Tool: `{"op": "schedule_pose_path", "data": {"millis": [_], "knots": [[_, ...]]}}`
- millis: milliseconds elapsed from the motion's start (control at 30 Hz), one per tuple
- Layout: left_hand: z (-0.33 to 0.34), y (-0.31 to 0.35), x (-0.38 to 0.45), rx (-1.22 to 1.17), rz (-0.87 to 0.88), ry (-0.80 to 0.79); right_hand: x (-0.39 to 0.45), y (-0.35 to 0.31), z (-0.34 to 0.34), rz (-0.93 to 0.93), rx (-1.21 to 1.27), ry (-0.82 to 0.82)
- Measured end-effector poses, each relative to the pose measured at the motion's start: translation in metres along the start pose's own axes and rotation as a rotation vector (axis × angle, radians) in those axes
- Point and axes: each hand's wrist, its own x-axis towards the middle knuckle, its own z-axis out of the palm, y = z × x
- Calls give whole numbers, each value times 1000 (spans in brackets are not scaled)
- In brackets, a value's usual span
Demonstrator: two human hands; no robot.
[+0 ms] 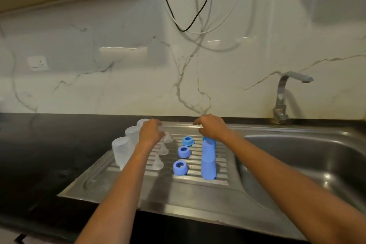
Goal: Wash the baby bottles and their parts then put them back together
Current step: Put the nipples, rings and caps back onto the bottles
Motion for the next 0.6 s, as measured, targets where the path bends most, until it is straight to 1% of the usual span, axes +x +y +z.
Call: {"op": "schedule_pose_path", "data": {"millis": [100, 233, 367, 467, 600], "knots": [[15, -17, 17, -2, -33, -34, 29, -14, 15, -18, -26, -78], [32, -23, 36, 4, -97, -79, 59, -24, 33, -31, -73, -245], [43, -19, 50, 103, -196, -96, 78, -29, 46, -61, -78, -370], [52, -23, 62, 132, -228, -104, 89, -30, 53, -87, -54, -403], [63, -23, 71, 149, -253, -82, 95, -29, 61, -118, -75, -393]]}}
